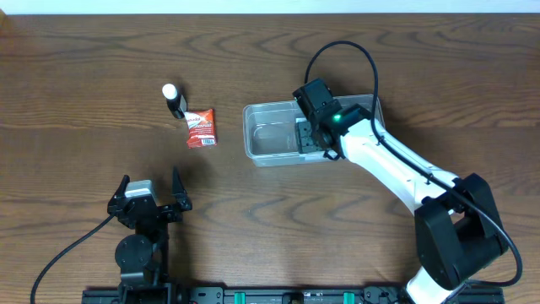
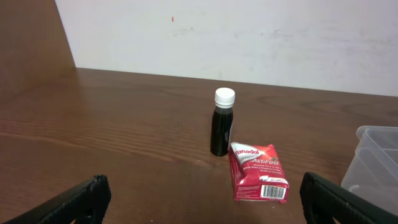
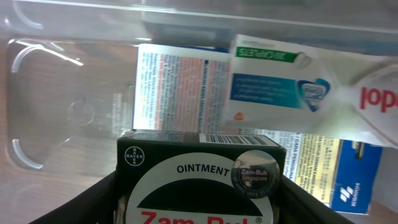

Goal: Pack container
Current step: 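Carry the Zam-Buk tin over the container and lower it inside, then open the right gripper and withdraw it to the upper right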

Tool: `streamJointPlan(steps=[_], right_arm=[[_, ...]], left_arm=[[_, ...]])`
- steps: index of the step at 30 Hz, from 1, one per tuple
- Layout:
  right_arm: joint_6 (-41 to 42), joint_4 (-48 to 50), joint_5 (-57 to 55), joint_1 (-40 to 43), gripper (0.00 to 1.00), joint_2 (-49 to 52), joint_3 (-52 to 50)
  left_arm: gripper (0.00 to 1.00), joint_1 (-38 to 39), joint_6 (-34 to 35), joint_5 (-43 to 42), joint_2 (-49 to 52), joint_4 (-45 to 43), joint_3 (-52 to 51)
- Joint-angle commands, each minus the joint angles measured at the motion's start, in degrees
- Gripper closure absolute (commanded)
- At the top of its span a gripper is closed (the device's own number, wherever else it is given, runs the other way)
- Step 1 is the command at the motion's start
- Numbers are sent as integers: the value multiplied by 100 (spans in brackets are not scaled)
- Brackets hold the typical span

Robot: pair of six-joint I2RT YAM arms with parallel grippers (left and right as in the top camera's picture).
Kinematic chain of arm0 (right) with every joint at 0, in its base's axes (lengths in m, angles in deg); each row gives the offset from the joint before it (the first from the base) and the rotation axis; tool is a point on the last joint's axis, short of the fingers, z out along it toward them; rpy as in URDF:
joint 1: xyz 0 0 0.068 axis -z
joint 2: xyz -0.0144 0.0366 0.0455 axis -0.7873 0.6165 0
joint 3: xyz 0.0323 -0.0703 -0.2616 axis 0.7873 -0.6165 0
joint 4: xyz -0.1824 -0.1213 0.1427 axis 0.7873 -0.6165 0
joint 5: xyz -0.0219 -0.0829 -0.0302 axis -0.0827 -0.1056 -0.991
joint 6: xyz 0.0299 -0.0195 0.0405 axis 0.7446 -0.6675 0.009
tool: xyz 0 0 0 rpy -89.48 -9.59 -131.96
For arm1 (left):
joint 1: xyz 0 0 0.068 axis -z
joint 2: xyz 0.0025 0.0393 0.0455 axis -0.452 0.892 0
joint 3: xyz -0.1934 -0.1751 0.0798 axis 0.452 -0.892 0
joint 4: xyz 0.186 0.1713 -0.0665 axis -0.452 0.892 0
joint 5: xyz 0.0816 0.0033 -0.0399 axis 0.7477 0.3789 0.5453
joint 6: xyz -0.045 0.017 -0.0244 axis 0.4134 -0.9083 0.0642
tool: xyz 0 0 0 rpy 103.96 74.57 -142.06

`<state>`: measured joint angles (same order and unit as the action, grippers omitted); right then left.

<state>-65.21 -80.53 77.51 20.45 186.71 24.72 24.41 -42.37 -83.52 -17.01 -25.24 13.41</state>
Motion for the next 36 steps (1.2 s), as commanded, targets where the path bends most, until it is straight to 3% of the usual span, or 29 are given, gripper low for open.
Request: streamJointPlan(steps=[1,7,23,30,36], right_arm=[[17,-35,-103,83,27,17,83],[17,-74,-103,83,21,20,83],[-164,63,-98,87,25,9,96],[-634,-374,-131,256,22,-177,774],[-885,-968,-170,964,19,-494,1351]], left_arm=[[2,24,-101,46,-35,111,-173],[2,24,-101,46,-35,111,-173],[2,24,-101,46,-35,111,-173],[2,24,-101,46,-35,111,-173],[2,24,-101,46,-35,111,-173]])
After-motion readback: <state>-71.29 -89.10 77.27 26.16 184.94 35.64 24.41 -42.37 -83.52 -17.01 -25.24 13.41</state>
